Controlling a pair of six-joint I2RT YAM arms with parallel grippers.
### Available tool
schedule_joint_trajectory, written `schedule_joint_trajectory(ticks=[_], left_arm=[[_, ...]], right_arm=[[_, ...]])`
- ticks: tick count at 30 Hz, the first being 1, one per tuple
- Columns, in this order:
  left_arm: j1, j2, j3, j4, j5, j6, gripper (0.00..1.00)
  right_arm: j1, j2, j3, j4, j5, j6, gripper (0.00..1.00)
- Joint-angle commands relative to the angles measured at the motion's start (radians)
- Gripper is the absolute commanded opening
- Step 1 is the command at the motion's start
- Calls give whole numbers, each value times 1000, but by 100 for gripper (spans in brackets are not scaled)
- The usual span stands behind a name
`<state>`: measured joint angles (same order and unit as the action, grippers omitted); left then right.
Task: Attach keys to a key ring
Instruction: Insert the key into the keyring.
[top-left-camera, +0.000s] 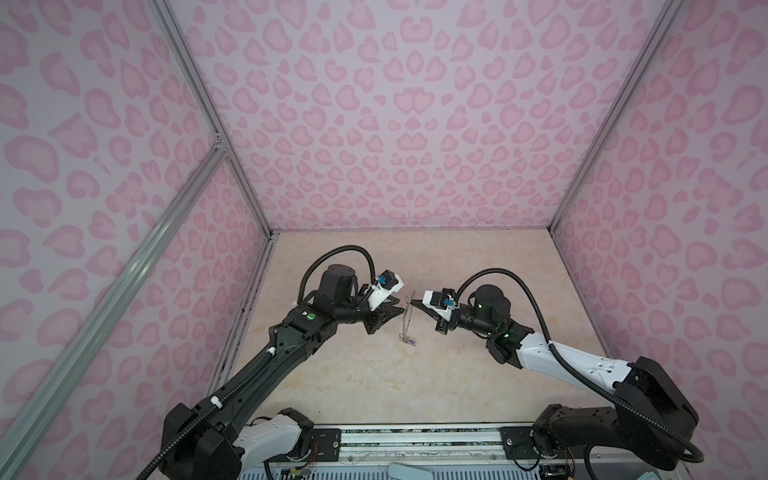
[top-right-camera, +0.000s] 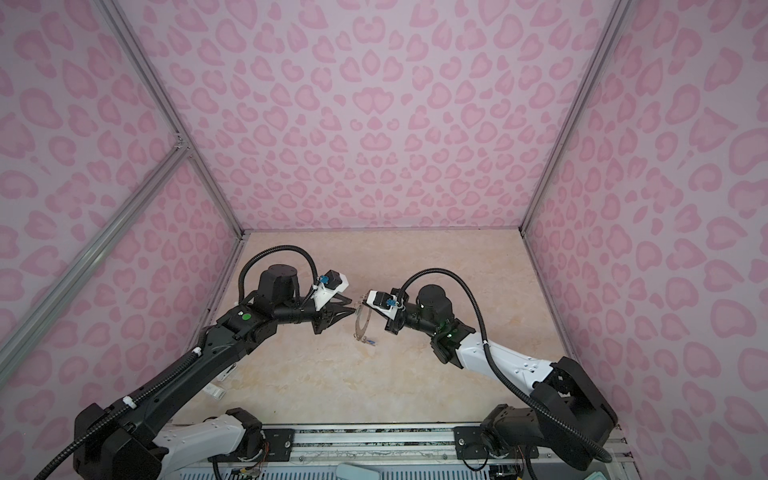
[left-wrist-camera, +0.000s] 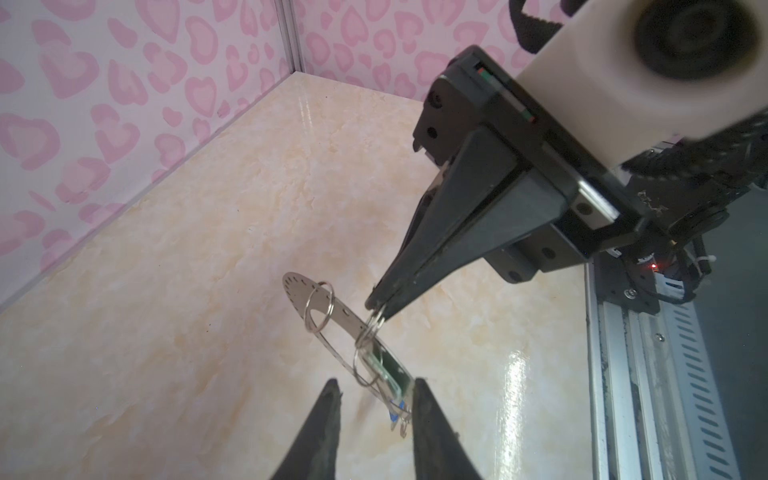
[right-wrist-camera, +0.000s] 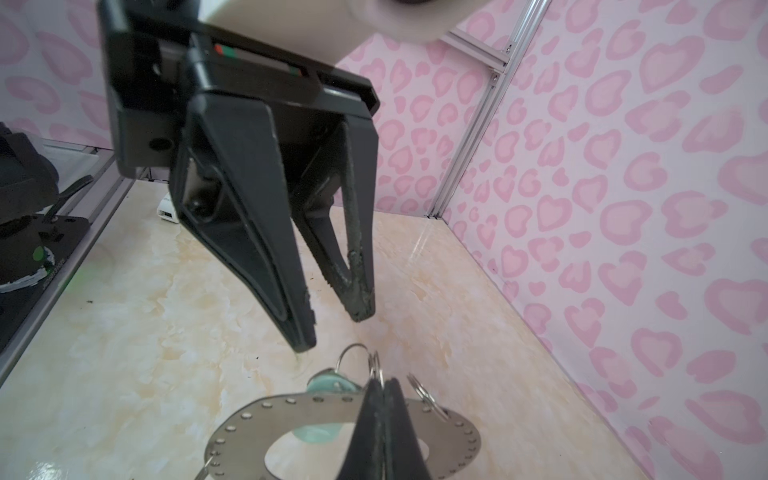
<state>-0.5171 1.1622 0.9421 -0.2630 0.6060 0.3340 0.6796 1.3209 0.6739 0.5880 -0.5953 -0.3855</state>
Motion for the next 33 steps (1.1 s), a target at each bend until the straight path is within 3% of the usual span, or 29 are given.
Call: schedule_joint_trajectory(ticks=[1,15,25,33], left_arm=[[2,4,-10,43,44,-23,31],[1,-4,-58,85,-12,-59,27],[3,-111,-78,46,-82,23,35],[-48,-54,-89,34,-117,24,35]], right_arm=[[0,10,-9,110,-25,45,0],[-1,-6,-32,165,-36,66,0],[-9,-9,-34,142,-41,58,0],[-9,-5,-22,140,-42,60,0]])
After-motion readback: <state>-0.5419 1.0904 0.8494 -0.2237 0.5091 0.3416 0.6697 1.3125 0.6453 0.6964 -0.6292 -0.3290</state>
